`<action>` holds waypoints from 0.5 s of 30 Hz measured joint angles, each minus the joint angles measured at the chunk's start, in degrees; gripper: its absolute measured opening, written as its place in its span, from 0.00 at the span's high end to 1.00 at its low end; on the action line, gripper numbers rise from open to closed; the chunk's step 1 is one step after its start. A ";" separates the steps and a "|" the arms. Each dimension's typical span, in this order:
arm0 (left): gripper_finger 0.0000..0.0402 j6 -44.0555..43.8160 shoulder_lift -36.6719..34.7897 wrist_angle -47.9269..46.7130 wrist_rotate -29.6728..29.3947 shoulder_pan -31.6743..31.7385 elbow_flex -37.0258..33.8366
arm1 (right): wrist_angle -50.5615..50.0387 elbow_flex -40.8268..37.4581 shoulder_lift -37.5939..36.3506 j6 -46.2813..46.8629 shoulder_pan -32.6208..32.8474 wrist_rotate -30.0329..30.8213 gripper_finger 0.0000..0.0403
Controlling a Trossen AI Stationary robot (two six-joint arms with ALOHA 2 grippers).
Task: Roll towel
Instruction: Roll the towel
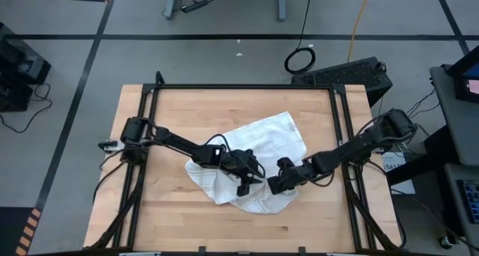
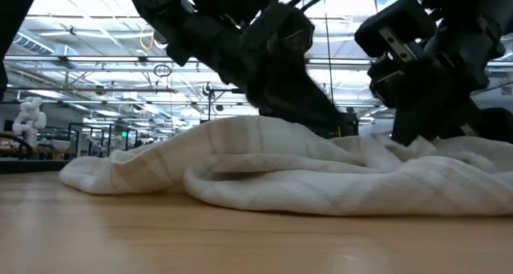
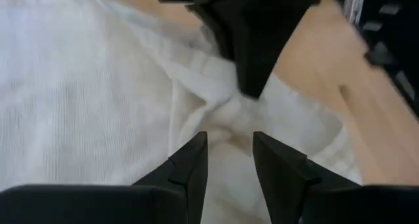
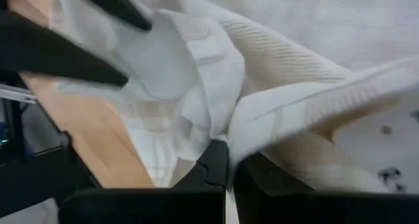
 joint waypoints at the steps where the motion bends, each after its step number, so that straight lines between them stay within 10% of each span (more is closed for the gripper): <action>1: 0.69 0.00 -0.47 -1.90 0.08 0.00 -0.16 | 2.32 -0.63 0.62 0.26 0.09 -0.33 1.00; 15: 0.69 1.63 -4.24 -7.53 5.02 -0.16 -0.16 | 6.00 -0.85 -1.66 7.17 0.36 -1.22 0.90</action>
